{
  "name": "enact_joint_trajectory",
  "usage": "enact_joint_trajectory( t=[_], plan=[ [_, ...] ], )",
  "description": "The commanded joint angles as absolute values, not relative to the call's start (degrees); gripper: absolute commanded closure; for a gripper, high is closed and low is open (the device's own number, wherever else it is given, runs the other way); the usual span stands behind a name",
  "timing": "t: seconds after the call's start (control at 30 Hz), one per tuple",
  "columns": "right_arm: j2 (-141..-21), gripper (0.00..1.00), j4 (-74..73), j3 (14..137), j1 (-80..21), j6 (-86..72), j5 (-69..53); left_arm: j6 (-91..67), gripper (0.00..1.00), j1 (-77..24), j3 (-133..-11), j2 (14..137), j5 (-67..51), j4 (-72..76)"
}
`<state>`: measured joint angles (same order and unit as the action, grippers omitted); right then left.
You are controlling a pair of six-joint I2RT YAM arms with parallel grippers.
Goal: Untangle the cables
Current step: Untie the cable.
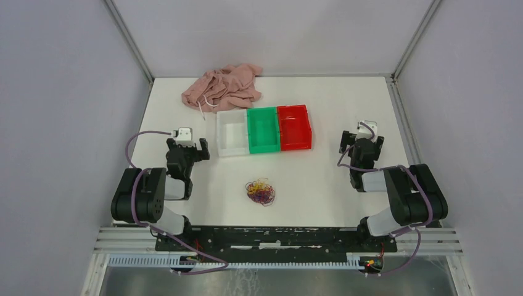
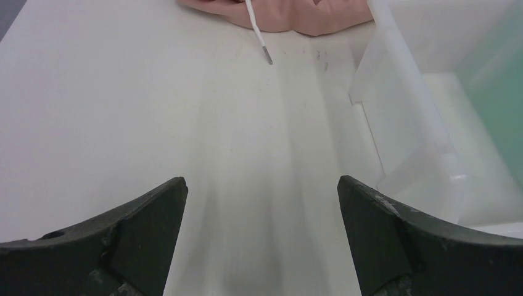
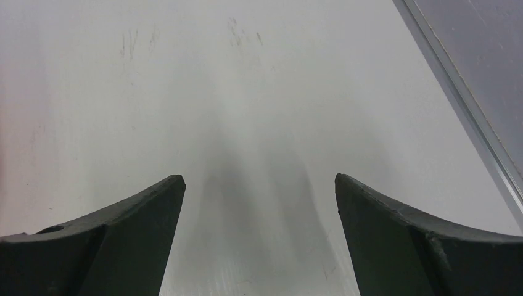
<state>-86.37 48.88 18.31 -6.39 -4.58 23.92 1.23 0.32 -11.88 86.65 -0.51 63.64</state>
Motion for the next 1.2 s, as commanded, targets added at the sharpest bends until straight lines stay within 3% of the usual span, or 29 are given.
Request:
enact_joint_trajectory(
  t=[0.0,0.6,0.73,0.8,1.03,1.17],
  plan=[
    [-86.63,0.01,51.45,20.04,-6.65,-4.07,23.25,-1.05,0.01,0.54,-13.36,87.0,-0.09,67.47],
    [-82.89,0.0,51.46,18.88,-7.12,-4.08,25.41,-1.19,0.01,0.65,-13.33,85.71,-0.08,67.25],
    [-71.95,0.01,20.4,30.2,-8.41,-10.78,38.17,3.15,0.01,0.77,-21.61,76.18,-4.06,43.03],
    [-70.14,0.01,11.01,34.92,-8.43,-13.12,39.02,5.54,0.01,0.96,-26.28,72.96,-6.26,30.46],
    [-66.44,0.01,-13.38,49.1,-8.4,-34.91,25.7,9.23,0.01,4.82,-39.48,64.83,-20.41,-0.08],
    [-68.22,0.01,-23.06,56.19,-8.37,-34.18,7.95,12.7,0.01,5.07,-47.65,65.45,-25.4,-13.86]
  ],
)
